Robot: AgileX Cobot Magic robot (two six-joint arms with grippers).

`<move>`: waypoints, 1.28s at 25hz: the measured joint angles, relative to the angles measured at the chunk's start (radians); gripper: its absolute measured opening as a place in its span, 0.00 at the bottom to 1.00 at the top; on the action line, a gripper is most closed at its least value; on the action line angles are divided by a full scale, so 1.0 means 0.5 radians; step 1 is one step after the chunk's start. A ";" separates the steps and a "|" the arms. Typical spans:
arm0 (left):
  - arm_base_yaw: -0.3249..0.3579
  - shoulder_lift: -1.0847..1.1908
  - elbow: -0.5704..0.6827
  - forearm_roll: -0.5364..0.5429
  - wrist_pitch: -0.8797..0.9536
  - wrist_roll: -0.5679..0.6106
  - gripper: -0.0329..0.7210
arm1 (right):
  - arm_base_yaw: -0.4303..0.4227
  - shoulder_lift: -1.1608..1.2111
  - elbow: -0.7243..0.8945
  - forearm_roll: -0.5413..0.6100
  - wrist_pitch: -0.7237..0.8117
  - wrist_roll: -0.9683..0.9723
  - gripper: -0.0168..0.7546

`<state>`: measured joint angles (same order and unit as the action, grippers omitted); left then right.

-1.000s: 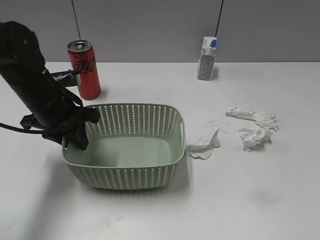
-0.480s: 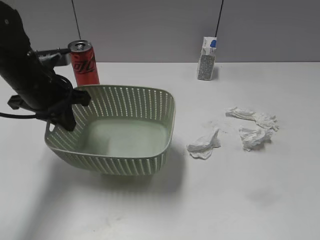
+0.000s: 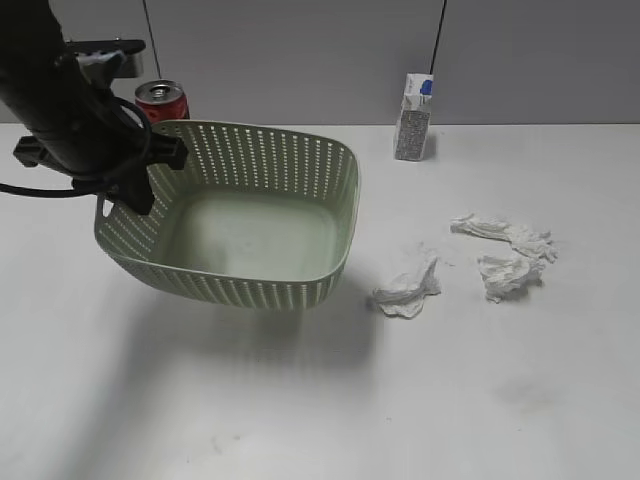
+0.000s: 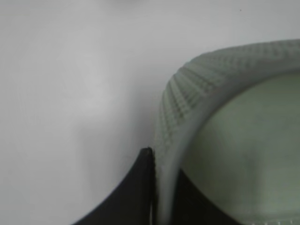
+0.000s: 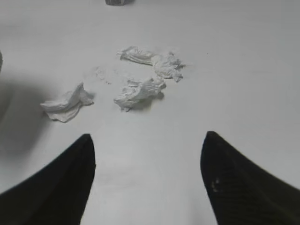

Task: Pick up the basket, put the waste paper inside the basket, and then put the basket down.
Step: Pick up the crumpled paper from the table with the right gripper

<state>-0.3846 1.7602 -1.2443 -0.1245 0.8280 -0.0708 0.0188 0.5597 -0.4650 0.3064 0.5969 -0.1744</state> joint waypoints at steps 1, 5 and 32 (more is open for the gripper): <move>-0.010 0.000 0.000 0.000 0.000 0.000 0.04 | 0.000 0.136 -0.033 0.022 -0.050 -0.038 0.71; -0.016 0.000 0.000 0.000 0.013 0.000 0.04 | 0.000 0.775 -0.272 0.051 -0.188 -0.160 0.69; -0.016 0.000 0.000 -0.002 0.091 0.000 0.04 | 0.066 3.051 -1.568 0.052 -0.174 -0.200 0.57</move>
<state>-0.3924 1.7602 -1.2443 -0.1257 0.8737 -0.0708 0.0515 2.0854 -1.2490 0.3326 0.5098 -0.2745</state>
